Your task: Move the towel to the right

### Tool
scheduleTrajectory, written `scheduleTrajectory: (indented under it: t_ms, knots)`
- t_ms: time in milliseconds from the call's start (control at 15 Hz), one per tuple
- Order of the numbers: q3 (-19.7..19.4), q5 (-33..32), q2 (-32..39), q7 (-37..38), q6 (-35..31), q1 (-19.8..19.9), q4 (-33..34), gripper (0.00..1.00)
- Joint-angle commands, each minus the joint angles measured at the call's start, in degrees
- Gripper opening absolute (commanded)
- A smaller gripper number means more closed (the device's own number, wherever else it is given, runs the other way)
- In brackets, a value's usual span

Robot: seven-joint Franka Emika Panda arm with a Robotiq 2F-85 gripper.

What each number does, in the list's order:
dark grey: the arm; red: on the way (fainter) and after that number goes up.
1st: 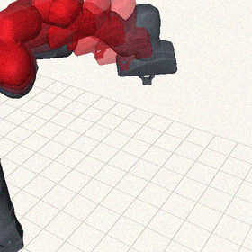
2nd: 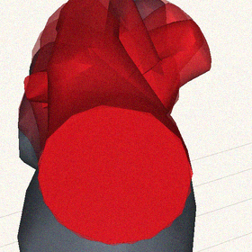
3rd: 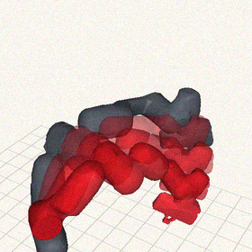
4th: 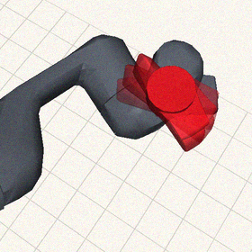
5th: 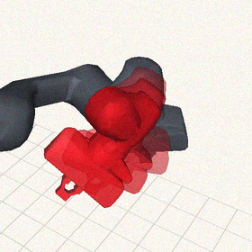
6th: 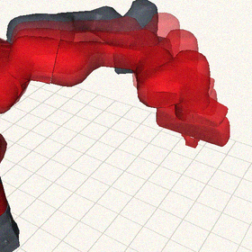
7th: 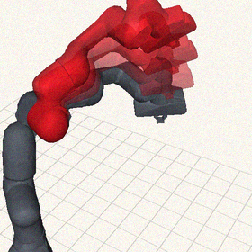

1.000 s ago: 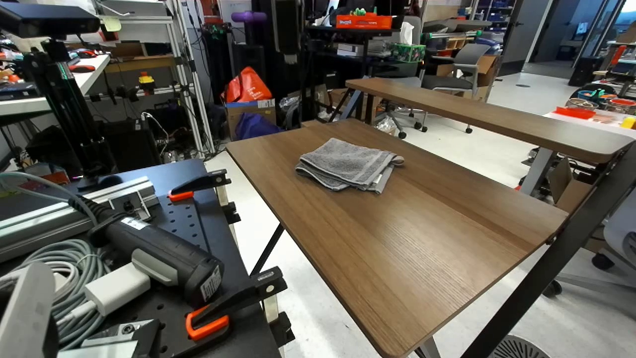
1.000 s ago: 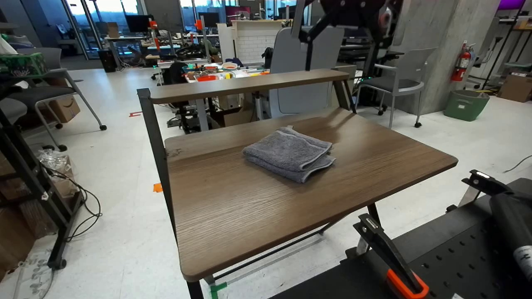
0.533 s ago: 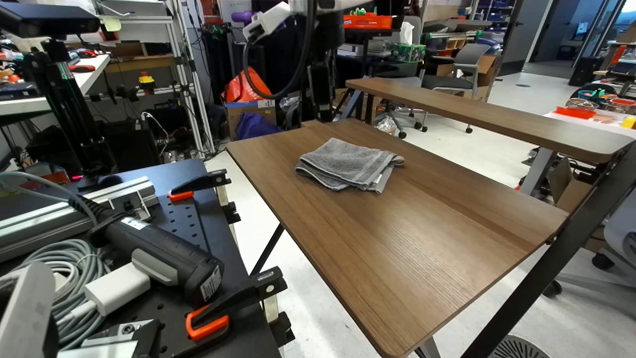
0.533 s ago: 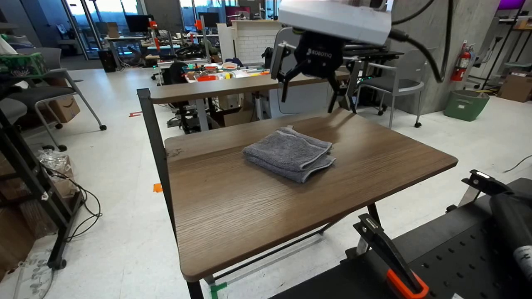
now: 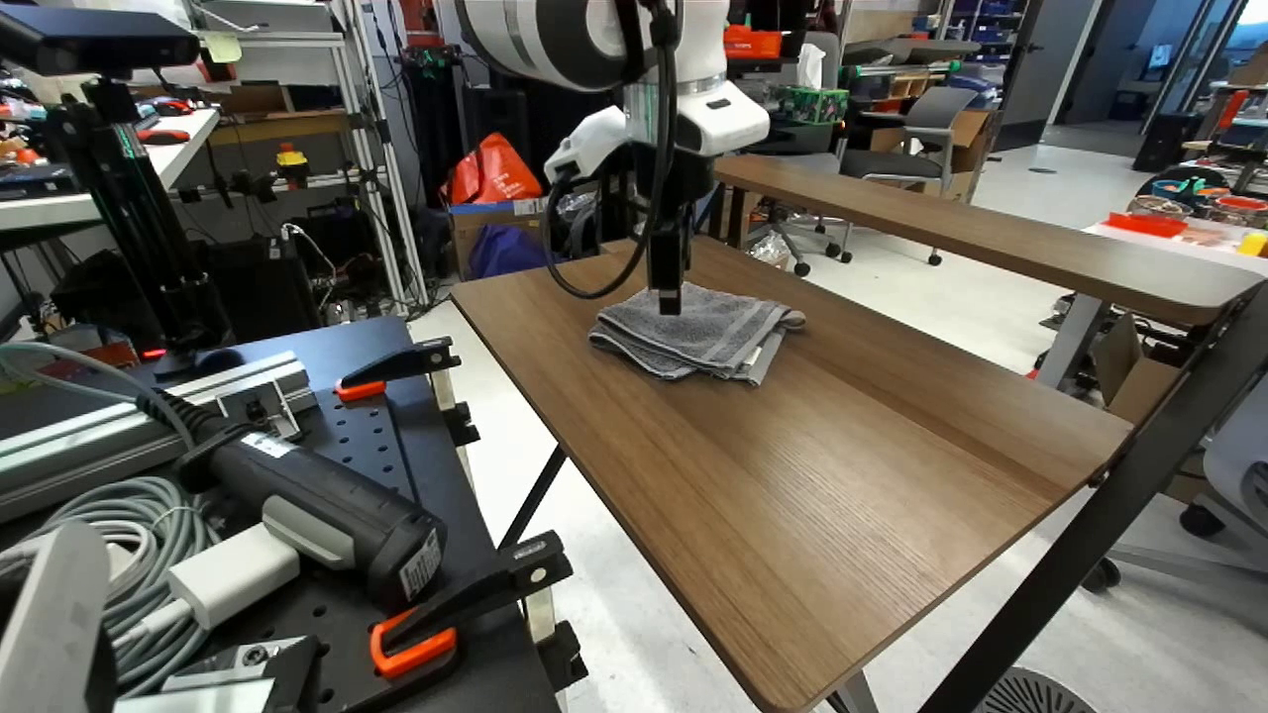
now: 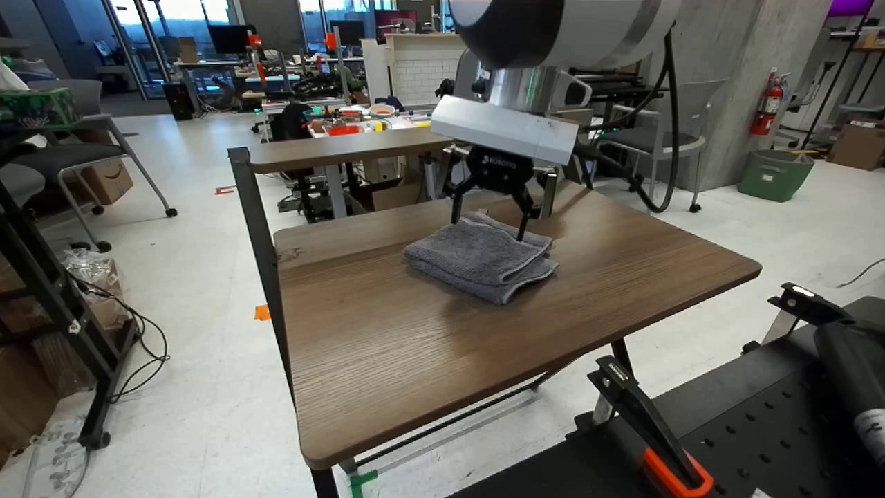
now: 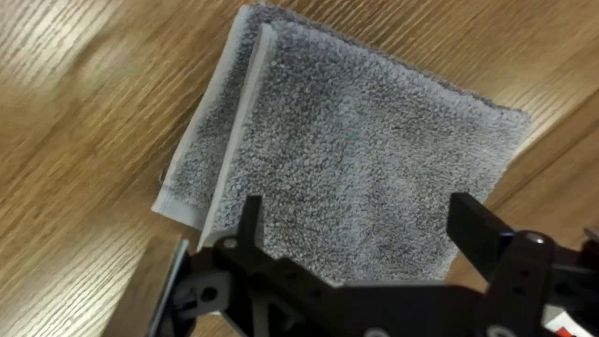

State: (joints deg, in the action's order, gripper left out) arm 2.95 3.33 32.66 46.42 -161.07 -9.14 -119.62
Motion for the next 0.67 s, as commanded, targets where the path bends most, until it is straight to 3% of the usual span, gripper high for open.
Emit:
scheduleTrajectory:
  t_ms: [0,600]
  knots:
    - [-0.6,3.9,5.3,-1.9,2.5,-1.1,6.0,1.00]
    - [-3.0,7.1,10.0,-1.7,8.6,0.0,10.9,1.00]
